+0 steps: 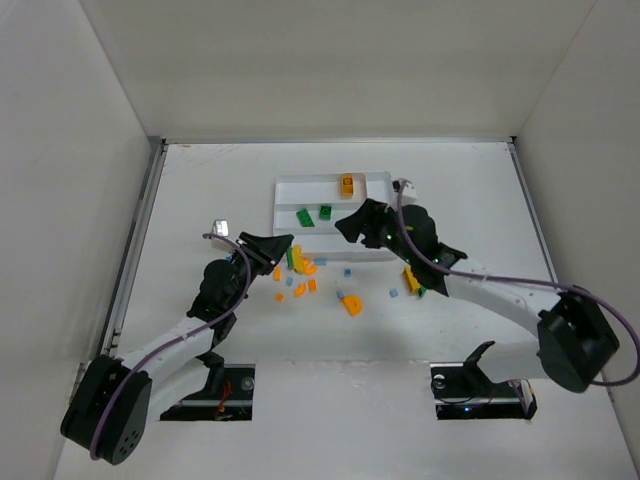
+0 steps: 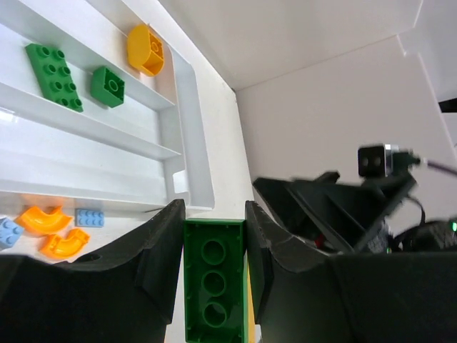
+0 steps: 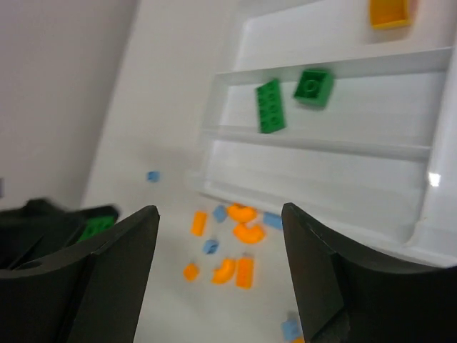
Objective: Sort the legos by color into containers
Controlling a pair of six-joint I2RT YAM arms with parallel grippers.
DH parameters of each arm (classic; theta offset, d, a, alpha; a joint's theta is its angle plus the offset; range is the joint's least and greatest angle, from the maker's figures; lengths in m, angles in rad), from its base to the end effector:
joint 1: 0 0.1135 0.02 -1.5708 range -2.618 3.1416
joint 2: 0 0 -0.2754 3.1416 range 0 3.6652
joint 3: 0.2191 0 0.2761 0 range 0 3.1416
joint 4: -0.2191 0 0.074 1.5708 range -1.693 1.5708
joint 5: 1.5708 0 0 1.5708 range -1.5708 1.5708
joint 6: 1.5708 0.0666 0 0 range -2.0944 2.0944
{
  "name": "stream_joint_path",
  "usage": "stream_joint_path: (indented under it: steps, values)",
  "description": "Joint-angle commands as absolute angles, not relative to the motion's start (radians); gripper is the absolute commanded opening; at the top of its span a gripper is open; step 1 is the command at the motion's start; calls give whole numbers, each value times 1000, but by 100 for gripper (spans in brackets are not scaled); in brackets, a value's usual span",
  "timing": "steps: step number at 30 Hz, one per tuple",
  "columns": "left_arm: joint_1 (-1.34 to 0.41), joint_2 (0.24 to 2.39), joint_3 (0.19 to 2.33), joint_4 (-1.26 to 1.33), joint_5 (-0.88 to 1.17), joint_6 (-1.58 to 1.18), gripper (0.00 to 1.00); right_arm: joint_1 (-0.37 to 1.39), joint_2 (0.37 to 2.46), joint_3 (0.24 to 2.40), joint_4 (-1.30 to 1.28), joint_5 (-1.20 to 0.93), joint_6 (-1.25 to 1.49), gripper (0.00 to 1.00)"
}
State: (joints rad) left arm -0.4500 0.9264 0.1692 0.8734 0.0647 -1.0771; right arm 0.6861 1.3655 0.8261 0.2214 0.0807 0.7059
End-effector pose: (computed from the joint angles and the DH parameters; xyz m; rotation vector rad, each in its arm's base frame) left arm 0.2063 -0.1044 0.2085 -0.4354 1.5304 -1.2725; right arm 0.2814 0.2234 0.2523 0.0776 1.9826 0.8587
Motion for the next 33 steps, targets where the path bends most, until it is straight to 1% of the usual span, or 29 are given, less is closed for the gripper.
stream_joint_path:
  steps: [1,5,8,10,13,17,20,21,25,27,30,33]
  values:
    - [-447,960,239,982,104,-1143,25,700,1289,660,648,-90,885,80]
    - [-446,1006,261,1043,129,-1210,25,729,1333,585,880,-237,1037,94]
    - [-430,1038,259,1077,158,-1282,25,748,1373,586,971,-290,1090,98]
    - [-427,1051,253,1103,150,-1313,25,757,1381,575,1014,-287,1118,100]
    - [-407,1069,278,1150,181,-1318,25,775,1426,577,1092,-281,1143,100]
    - [-412,1074,273,1177,158,-1328,25,788,1514,617,1169,-314,1222,100]
    - [-416,1083,272,1193,158,-1333,25,792,1552,627,1187,-316,1247,96]
    - [-419,1081,267,1204,160,-1338,25,797,1565,630,1189,-311,1252,94]
    - [-430,1057,258,1200,152,-1332,25,817,1572,640,1213,-308,1255,80]
    - [-423,1049,264,1190,167,-1335,24,817,1568,649,1206,-301,1255,74]
    - [-432,1028,256,1181,160,-1321,24,817,1572,658,1190,-301,1256,71]
    - [-438,1026,256,1163,155,-1316,24,817,1585,664,1187,-299,1258,64]
